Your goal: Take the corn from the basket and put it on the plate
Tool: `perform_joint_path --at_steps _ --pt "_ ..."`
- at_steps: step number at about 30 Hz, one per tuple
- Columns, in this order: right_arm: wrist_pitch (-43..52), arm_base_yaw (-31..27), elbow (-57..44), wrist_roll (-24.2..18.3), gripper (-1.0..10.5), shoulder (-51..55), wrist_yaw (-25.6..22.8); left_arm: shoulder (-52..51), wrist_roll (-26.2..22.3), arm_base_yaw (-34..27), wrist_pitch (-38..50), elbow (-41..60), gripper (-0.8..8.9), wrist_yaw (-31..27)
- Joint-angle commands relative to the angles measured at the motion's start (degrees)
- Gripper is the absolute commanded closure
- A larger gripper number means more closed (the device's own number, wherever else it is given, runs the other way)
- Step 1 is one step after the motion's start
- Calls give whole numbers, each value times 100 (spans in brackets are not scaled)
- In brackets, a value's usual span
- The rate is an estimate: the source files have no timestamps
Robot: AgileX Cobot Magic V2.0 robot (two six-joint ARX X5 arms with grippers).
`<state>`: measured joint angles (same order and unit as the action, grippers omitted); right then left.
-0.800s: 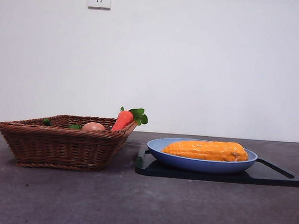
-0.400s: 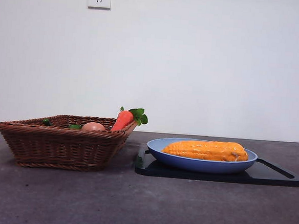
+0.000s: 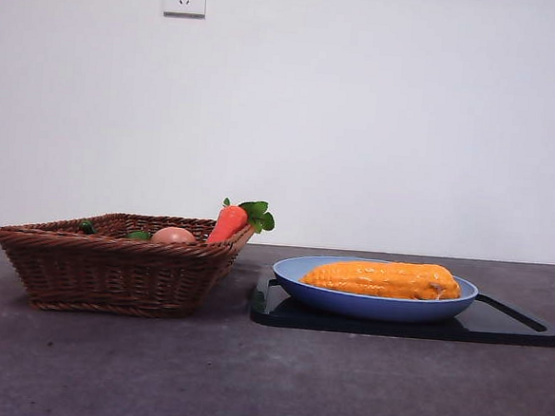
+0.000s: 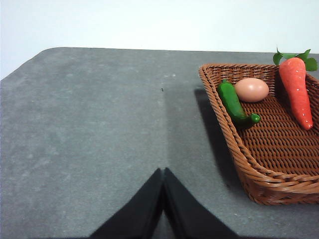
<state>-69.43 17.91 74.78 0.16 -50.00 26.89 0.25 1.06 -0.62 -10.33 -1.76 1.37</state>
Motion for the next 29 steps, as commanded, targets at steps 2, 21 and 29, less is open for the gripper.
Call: perform_joint_path --at_steps 2,21,29 --pt "59 22 98 -63 945 -44 9 -9 33 -13 -28 157 810 -9" --pt "4037 -2223 -2935 -1270 945 2339 719 -9 33 -13 -28 157 810 -9" --pt "6000 -2310 -5195 -1215 945 3674 564 -9 33 -13 -28 157 810 -9"
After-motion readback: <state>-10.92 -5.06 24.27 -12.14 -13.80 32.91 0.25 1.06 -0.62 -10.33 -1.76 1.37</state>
